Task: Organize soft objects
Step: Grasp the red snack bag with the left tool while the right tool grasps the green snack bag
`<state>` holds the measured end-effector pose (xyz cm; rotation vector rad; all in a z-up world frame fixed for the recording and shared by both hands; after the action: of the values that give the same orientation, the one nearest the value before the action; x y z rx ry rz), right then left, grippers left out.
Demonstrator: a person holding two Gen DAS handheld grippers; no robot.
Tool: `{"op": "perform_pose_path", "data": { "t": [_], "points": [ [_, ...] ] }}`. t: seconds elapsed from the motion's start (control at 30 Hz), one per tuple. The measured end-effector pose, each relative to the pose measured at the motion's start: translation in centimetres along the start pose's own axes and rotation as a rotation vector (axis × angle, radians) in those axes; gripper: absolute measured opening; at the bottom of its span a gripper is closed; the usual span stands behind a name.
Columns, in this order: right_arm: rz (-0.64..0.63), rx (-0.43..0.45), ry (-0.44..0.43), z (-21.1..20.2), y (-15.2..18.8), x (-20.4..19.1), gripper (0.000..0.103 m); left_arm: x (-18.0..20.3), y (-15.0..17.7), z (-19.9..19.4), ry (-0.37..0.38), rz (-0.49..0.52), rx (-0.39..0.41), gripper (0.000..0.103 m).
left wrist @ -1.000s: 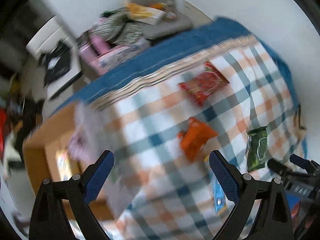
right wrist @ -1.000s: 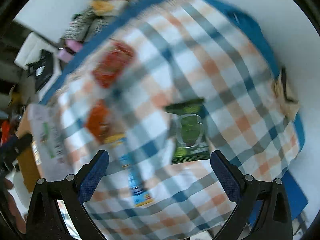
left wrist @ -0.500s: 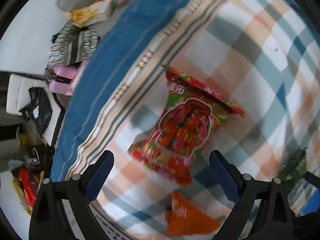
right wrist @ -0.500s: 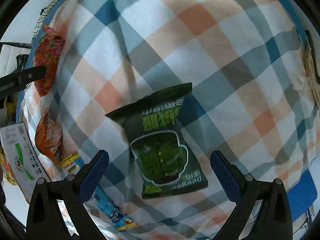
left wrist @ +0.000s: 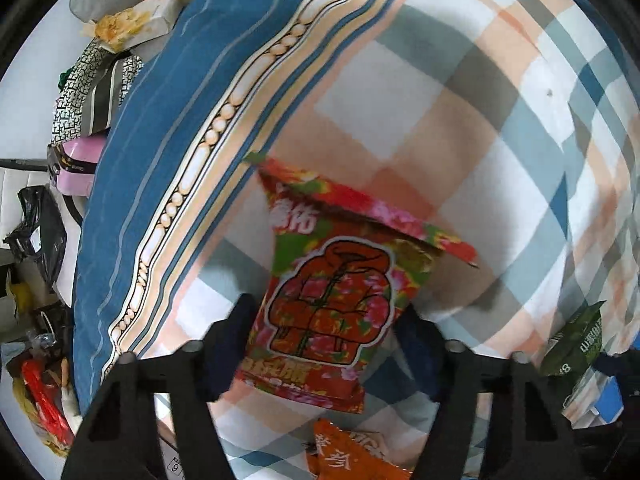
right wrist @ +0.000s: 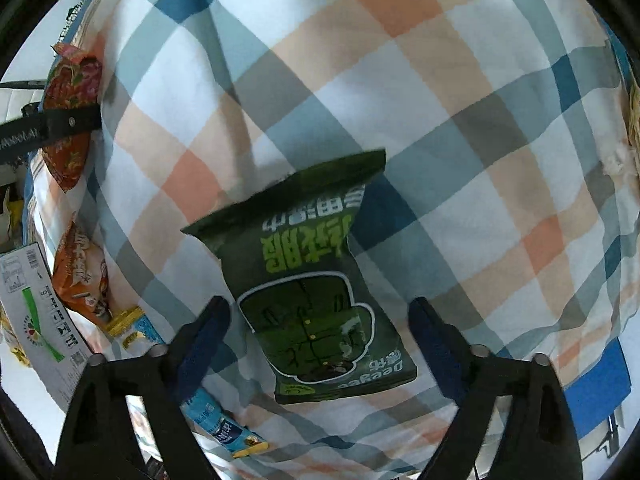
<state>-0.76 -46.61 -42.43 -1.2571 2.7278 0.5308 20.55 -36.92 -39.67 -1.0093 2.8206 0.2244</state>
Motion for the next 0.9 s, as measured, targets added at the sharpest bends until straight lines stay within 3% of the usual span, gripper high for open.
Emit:
{"op": "perform_pose_path", "data": {
  "t": [0.07, 0.4, 0.57, 0.7, 0.9],
  "points": [
    [-0.001, -0.009, 0.004, 0.5, 0.5, 0.3, 0.079, 0.2, 0.1, -0.2, 0.002, 0.002, 0.004, 0.052],
    [-0.002, -0.003, 0.032, 0.2, 0.9, -0.5, 0.044, 0.5, 0.6, -1.1, -0.018, -0.047, 0.024, 0.048],
    [-0.017, 0.025, 0.029, -1.7, 1.4, -0.7, 0.04, 0.2, 2.1, -2.7, -0.001, -0.113, 0.041, 0.047],
    [-0.044, 0.06, 0.006, -4.1, 3.1, -0.8, 0.04, -0.6, 4.2, -4.6, 0.086, -0.197, 0.049, 0.047],
    [-0.147, 0.127, -0.024, -8.5, 5.9, -4.4, 0.04, -1.3, 9.9, -9.6, 0.211, -0.311, 0.121, 0.047]
  ]
}}
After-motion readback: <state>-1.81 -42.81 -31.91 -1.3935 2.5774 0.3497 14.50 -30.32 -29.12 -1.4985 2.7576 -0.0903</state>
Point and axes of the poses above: each gripper's, at about its wrist camera, not at the fingertips, and z roughly the way its jaws point, x to its right, y to its underside, the point moved 3 cm from there along z, roughly the way its jaws point, and after that the axes turned 7 degrees about -y, right-handed, at the moved point
